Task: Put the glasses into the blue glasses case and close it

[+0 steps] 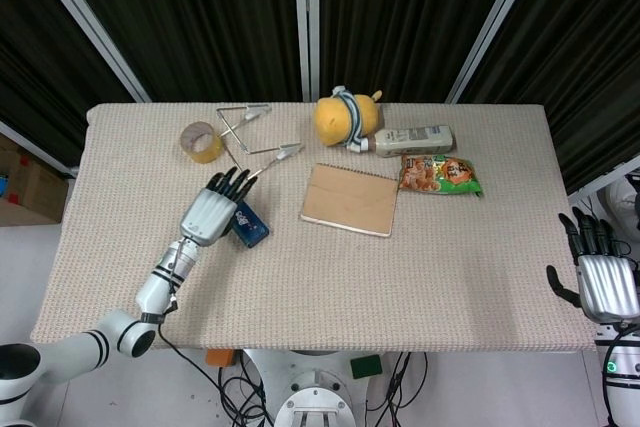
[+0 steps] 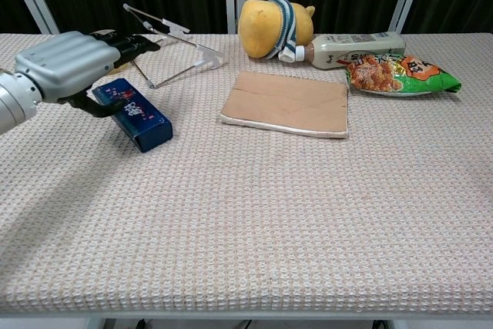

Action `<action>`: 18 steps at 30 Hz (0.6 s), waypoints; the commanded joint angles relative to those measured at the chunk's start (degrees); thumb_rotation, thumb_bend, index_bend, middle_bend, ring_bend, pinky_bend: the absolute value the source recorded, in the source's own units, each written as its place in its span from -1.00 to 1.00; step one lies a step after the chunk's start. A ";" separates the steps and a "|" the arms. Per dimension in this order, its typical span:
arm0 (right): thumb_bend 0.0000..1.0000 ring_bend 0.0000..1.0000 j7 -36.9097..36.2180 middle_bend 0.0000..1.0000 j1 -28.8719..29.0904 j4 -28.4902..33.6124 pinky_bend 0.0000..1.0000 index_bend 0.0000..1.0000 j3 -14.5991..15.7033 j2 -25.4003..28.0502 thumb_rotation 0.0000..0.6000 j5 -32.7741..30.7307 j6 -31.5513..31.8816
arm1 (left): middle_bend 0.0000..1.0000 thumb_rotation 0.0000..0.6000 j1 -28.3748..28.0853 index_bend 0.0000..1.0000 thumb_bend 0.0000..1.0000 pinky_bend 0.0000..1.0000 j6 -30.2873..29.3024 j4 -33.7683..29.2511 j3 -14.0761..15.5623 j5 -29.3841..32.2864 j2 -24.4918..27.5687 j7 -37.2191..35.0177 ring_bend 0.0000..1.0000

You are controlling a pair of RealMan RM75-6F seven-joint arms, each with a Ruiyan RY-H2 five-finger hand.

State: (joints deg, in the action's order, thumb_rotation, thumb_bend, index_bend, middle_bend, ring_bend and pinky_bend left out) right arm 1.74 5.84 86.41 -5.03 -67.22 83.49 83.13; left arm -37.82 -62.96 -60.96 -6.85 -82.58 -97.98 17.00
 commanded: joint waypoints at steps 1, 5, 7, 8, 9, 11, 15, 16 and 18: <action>-0.15 -1.00 -0.19 -1.00 -0.05 -0.22 -1.00 -1.00 0.00 -0.11 1.00 -0.11 -0.02 | -0.99 1.00 -0.26 -1.00 -0.42 -0.67 -0.89 2.00 0.27 -0.97 -1.45 -1.89 -1.00; -0.15 -1.00 -0.39 -1.00 -0.05 -0.33 -1.00 -1.00 0.00 -0.11 1.00 0.06 0.12 | -0.99 1.00 -0.33 -1.00 -0.54 -0.67 -1.18 3.22 0.22 -0.90 -2.37 -2.49 -1.00; -0.15 -1.00 -0.47 -1.00 -0.09 -0.40 -1.00 -1.00 -0.01 -0.13 1.00 0.16 0.29 | -0.99 1.00 -0.33 -1.00 -0.60 -0.67 -1.63 3.63 0.02 -0.86 -2.76 -2.76 -1.00; -0.15 -1.00 -0.51 -1.00 -0.10 -0.43 -1.00 -1.00 0.00 -0.14 1.00 0.19 0.31 | -0.99 1.00 -0.33 -1.00 -0.61 -0.67 -1.85 3.80 -0.09 -0.84 -2.93 -2.82 -1.00; -0.15 -1.00 -0.57 -1.00 -0.12 -0.46 -1.00 -1.00 0.03 -0.16 1.00 0.18 0.31 | -0.99 1.00 -0.37 -1.00 -0.63 -0.67 -1.96 3.97 -0.20 -0.76 -3.07 -2.84 -1.00; -0.15 -1.00 -0.62 -1.00 -0.16 -0.49 -1.00 -1.00 0.10 -0.17 1.00 0.15 0.25 | -0.99 1.00 -0.39 -1.00 -0.65 -0.67 -1.81 3.97 -0.21 -0.59 -3.08 -2.81 -1.00; -0.15 -1.00 -0.70 -1.00 -0.21 -0.38 -1.00 -1.00 0.00 -0.08 1.00 0.27 0.55 | -0.99 1.00 0.03 -1.00 -0.68 -0.67 -2.95 2.93 -0.13 -0.89 -2.05 -2.47 -1.00; -0.15 -1.00 -0.70 -1.00 -0.24 -0.28 -1.00 -1.00 -0.05 0.03 1.00 0.35 0.72 | -0.99 1.00 0.47 -1.00 -0.68 -0.67 -3.87 1.98 -0.28 -0.88 -1.26 -2.26 -1.00; -0.15 -1.00 -0.68 -1.00 -0.30 -0.08 -1.00 -1.00 -0.21 0.29 1.00 0.46 1.10 | -0.99 1.00 1.83 -1.00 -0.69 -0.67 -6.33 -0.56 -0.65 -0.73 0.76 -1.96 -1.00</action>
State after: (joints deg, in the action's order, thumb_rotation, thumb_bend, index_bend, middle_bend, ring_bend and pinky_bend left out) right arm 1.06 5.56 86.28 -5.19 -66.99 83.91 84.16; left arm -37.20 -67.27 -59.46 -7.16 -83.38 -98.95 14.67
